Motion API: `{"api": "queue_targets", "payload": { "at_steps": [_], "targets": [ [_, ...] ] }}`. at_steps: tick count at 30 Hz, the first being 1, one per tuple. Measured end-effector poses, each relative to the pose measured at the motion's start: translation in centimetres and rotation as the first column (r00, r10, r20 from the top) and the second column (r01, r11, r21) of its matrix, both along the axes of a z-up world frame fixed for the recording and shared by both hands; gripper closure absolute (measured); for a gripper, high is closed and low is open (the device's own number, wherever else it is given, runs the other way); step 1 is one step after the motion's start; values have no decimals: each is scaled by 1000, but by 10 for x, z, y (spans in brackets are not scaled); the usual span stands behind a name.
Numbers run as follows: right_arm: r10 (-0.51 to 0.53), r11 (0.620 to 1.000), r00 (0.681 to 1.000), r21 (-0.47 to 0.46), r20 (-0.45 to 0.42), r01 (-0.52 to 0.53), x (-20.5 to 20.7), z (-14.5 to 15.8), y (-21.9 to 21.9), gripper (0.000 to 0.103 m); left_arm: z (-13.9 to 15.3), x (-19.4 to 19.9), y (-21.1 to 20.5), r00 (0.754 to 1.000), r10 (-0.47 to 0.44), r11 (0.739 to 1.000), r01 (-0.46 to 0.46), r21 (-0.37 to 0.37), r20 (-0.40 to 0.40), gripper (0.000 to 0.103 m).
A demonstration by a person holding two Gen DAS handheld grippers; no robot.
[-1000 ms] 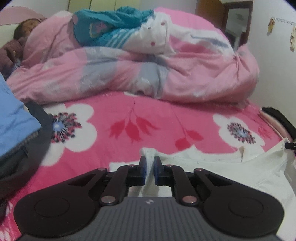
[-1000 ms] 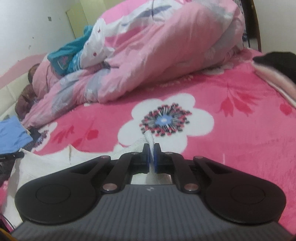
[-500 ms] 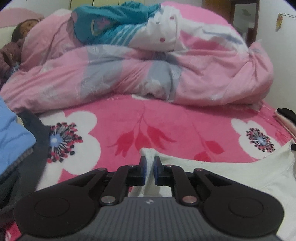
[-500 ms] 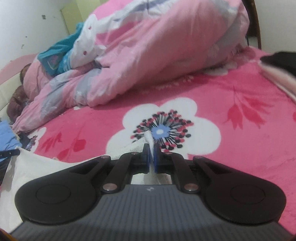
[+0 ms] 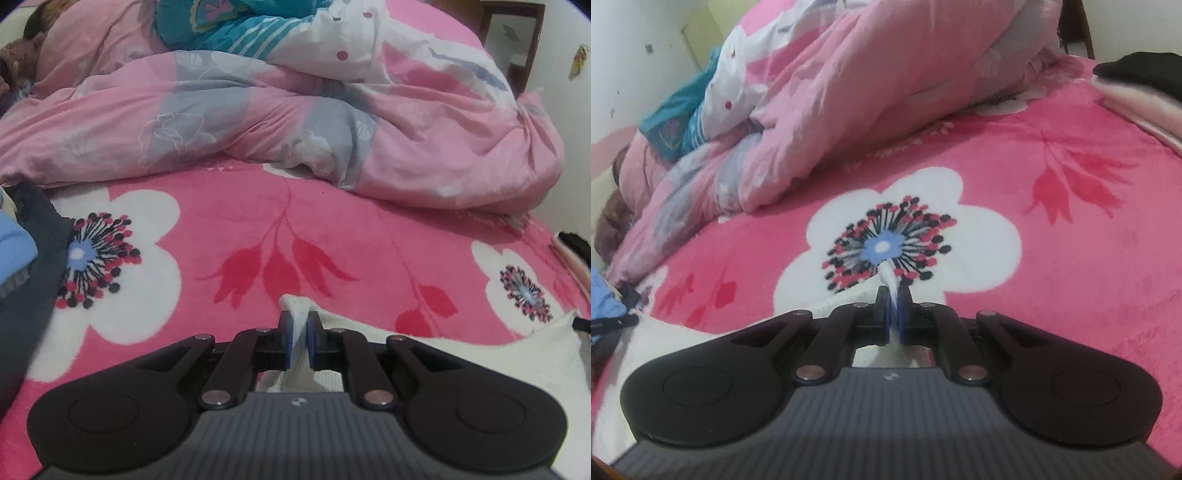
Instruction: Fold clothes
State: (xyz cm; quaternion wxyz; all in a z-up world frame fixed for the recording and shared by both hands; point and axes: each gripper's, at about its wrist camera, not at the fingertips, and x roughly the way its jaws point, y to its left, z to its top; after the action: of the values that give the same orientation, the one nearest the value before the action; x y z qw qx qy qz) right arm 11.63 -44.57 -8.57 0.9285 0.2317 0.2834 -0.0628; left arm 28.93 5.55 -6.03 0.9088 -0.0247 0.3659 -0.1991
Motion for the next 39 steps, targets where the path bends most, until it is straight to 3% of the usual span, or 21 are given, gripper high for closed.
{"api": "queue_targets", "payload": {
  "at_steps": [5, 9, 12, 13, 15, 18, 21, 25, 32, 35, 39],
  "targets": [
    [-6, 1000, 1000, 9, -17, 7, 5, -10, -5, 101, -6, 4, -5, 1000, -5, 999, 5, 40, -8, 94],
    [3, 1000, 998, 31, -55, -1, 12, -27, -9, 100, -24, 11, -10, 999, -26, 991, 31, 129, -44, 91],
    [10, 999, 998, 42, -63, -8, 10, -26, -12, 95, -27, 11, -5, 998, -11, 991, 19, 132, -64, 71],
    [7, 999, 998, 40, -66, -5, 8, -24, -13, 87, -21, 5, 0, 998, -1, 992, 9, 126, -58, 65],
    [-2, 1000, 998, 9, -62, 3, -3, -13, -14, 73, -5, -10, 12, 999, 19, 994, -14, 110, -41, 60],
    [-17, 1000, 999, -22, -49, 16, -23, 4, -16, 63, 19, -31, 30, 999, 50, 995, -48, 85, -15, 60],
    [-33, 999, 999, 38, -16, 34, -62, 21, -20, 60, 43, -53, 48, 997, 82, 995, -82, 59, 9, 58],
    [-43, 982, 999, 181, -8, 43, -127, 27, -19, 58, 62, -115, 83, 994, 107, 994, -107, -15, -20, 58],
    [-79, 939, 996, 332, -39, 88, -227, 8, 3, 57, 21, -201, 118, 981, 120, 987, -135, -88, -155, 60],
    [-115, 911, 992, 392, -56, 128, -253, -5, 7, 57, -4, -215, 133, 964, 135, 965, -180, -190, -228, 60],
    [-144, 877, 987, 453, -65, 158, -273, -19, 15, 57, -22, -220, 143, 955, 145, 929, -221, -296, -259, 63]
  ]
}}
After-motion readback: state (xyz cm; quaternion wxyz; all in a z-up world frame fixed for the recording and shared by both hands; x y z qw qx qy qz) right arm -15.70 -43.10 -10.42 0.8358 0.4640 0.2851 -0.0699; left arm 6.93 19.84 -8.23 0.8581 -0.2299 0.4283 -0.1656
